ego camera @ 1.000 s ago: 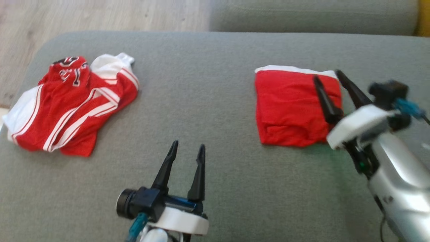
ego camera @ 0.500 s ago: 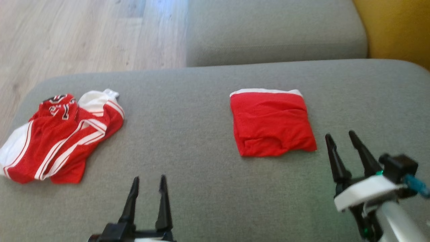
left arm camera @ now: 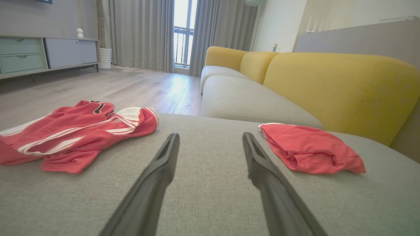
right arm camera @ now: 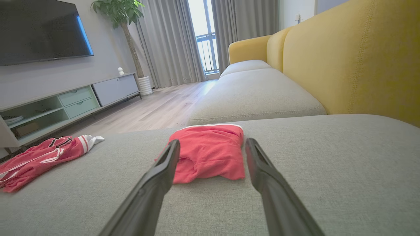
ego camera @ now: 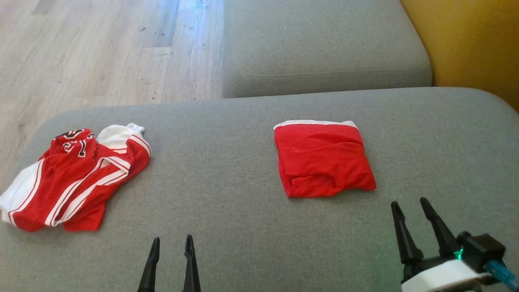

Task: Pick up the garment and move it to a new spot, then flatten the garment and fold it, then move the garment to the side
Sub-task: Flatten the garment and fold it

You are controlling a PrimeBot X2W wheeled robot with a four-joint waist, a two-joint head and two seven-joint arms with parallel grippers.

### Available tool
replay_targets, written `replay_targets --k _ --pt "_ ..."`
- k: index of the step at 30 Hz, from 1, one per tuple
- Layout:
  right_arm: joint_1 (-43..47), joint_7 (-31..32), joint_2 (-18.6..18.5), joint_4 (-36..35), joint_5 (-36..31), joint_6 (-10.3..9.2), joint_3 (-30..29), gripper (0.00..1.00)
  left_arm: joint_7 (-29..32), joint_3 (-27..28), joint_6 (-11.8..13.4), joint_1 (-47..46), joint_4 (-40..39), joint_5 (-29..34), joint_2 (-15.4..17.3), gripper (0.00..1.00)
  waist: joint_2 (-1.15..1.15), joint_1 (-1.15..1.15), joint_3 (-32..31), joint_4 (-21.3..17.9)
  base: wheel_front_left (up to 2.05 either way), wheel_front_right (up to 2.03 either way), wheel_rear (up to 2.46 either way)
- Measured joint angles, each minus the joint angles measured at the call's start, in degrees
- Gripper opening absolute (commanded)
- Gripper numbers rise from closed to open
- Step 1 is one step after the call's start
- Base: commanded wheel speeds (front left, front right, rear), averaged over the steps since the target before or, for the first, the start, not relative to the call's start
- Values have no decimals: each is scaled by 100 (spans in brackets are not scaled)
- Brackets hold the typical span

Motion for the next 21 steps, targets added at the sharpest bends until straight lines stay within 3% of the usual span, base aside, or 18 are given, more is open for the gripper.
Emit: replay_targets --k 21 --pt "198 0 126 -3 -92 0 7 100 0 1 -51 98 15 157 3 100 0 1 -96 -29 0 0 0"
